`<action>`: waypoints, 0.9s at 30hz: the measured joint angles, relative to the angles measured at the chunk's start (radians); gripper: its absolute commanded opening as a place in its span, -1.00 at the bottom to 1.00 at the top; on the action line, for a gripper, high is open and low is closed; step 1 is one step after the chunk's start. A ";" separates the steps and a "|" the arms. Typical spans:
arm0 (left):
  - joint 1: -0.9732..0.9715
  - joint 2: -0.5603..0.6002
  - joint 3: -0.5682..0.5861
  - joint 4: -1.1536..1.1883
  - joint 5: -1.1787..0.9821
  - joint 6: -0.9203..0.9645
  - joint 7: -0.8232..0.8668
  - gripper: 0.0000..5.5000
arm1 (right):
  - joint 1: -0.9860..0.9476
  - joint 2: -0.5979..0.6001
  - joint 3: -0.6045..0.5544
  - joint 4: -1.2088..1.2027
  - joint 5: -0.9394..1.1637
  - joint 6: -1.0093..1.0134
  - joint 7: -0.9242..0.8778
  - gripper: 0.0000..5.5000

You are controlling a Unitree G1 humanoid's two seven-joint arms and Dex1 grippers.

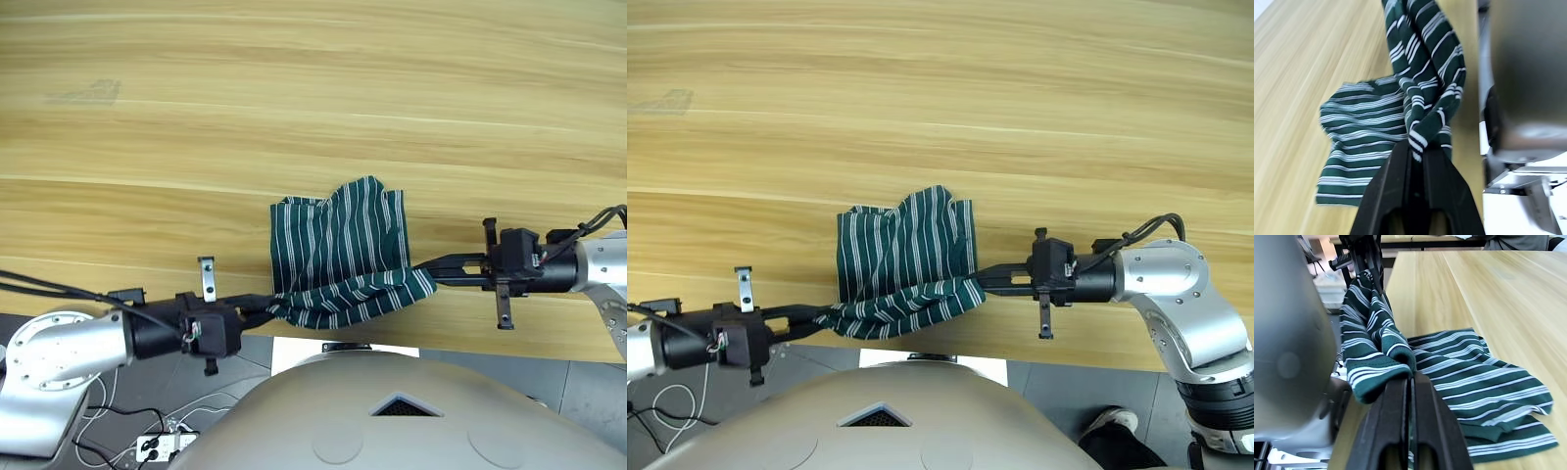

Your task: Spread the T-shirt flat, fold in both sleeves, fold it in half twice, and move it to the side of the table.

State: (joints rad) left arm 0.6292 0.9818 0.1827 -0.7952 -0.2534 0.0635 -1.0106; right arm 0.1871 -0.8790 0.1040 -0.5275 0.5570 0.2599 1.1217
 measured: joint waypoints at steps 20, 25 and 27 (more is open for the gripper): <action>-0.483 -0.281 -0.313 0.495 0.229 0.045 0.245 -0.97 | -0.240 0.306 0.114 0.479 -0.306 -0.140 -0.161 -0.85; -0.462 -0.305 -0.326 0.507 0.230 0.033 0.255 -0.62 | -0.270 0.330 0.077 0.479 -0.284 -0.096 -0.180 -0.53; -0.452 -0.315 -0.327 0.513 0.229 0.024 0.255 -0.54 | -0.284 0.342 0.065 0.480 -0.284 -0.094 -0.186 -0.43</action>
State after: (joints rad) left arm 0.1767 0.6664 -0.1445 -0.2821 -0.0247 0.0875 -0.7552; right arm -0.0970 -0.5365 0.1690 -0.0473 0.2732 0.1657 0.9356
